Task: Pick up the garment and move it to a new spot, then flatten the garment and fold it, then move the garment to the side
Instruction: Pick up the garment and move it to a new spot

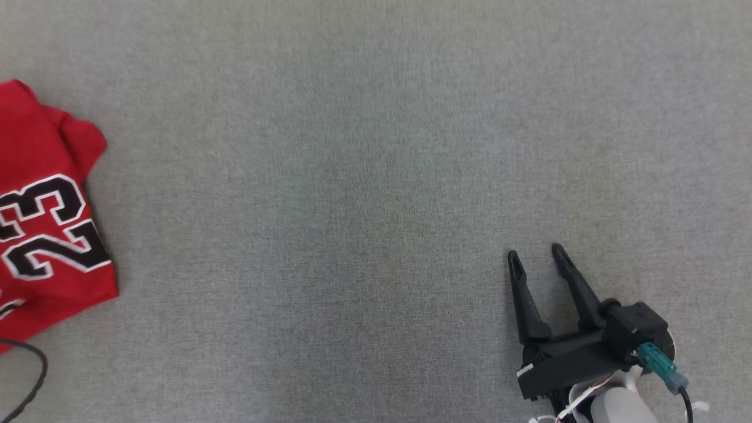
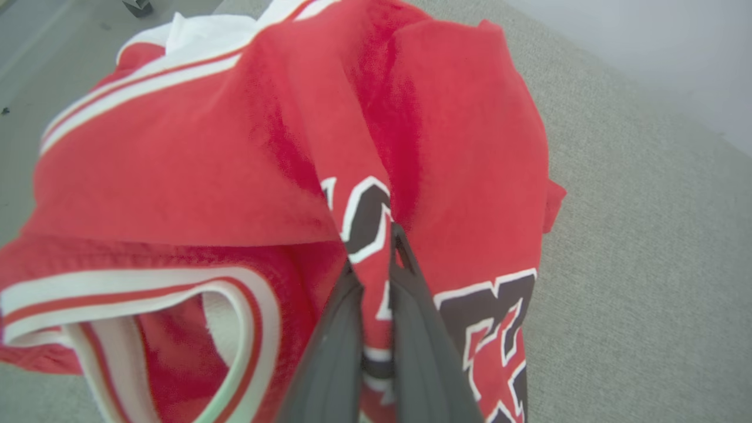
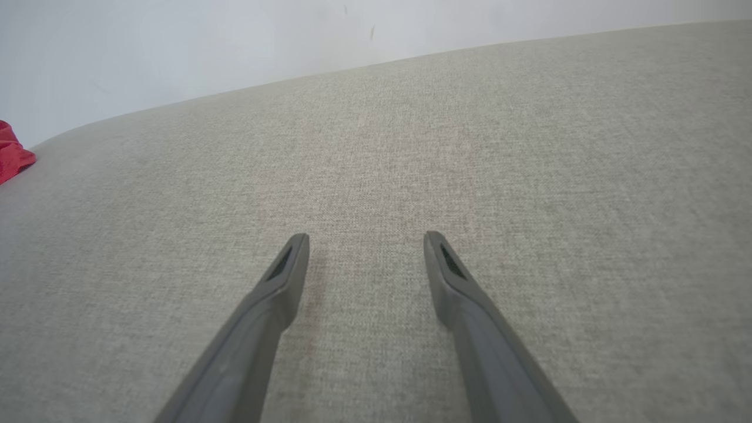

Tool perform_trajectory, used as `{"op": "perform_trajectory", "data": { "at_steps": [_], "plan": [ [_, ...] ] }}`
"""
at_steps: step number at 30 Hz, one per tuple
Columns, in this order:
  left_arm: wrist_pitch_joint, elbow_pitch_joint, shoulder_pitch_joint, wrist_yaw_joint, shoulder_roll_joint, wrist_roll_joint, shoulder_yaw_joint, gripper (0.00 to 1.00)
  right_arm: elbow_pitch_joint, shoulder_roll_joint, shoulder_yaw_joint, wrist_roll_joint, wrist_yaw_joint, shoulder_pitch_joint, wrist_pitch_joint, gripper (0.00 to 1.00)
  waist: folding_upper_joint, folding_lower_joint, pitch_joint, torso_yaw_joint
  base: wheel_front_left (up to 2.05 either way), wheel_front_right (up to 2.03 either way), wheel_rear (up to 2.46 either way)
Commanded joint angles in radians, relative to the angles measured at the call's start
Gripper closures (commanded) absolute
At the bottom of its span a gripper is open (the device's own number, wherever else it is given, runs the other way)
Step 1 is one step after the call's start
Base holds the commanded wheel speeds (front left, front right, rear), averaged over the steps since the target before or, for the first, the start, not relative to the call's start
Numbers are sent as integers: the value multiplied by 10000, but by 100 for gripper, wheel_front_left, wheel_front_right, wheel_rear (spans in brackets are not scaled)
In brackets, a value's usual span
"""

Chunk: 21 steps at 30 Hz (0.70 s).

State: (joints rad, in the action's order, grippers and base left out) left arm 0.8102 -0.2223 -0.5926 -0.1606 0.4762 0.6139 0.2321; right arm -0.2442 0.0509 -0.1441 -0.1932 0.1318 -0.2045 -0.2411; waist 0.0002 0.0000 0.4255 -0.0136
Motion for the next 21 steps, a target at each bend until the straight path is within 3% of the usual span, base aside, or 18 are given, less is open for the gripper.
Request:
{"op": "perform_trajectory", "data": {
  "at_steps": [1, 10, 18, 21],
  "plan": [
    [-91, 117, 151, 77, 178, -151, -32, 100, -83, -7, -29, -108, -21, 120, -68, 0, -2, 0, -414, 80, 0, 0, 0],
    [-390, 702, -207, 664, 530, -264, -329, 100, -543, -6, -169, -494, -21, 570, -173, 0, -2, 0, -2068, 306, 0, 0, 0],
    [-930, 1337, -1158, 1314, 20, 303, -718, 100, -893, -3, -302, -824, -21, 1198, -227, 0, -2, 0, -3808, -130, 0, 0, 0],
    [-1207, 1680, -1462, 1436, -530, 475, -1020, 100, -926, -3, -320, -825, -21, 1445, -238, 0, -2, 0, -4291, -494, 0, 0, 0]
  ]
}}
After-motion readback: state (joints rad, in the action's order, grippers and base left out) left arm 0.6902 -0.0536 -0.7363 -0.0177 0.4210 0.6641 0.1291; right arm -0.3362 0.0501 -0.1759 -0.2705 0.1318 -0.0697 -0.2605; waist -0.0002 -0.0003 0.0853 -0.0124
